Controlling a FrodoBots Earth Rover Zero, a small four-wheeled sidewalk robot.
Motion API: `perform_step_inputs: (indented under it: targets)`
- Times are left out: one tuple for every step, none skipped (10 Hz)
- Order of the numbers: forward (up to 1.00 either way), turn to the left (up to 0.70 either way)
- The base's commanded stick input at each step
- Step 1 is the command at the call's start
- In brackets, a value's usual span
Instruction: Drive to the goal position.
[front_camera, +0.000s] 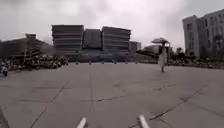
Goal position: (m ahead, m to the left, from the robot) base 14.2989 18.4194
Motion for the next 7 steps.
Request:
perform_step_inputs:
  targets:
    - [1.0,0.0]
    - [1.0,0.0]
    - [1.0,0.0]
    - [1.0,0.0]
    - [1.0,0.0]
    - [1.0,0.0]
    - [1.0,0.0]
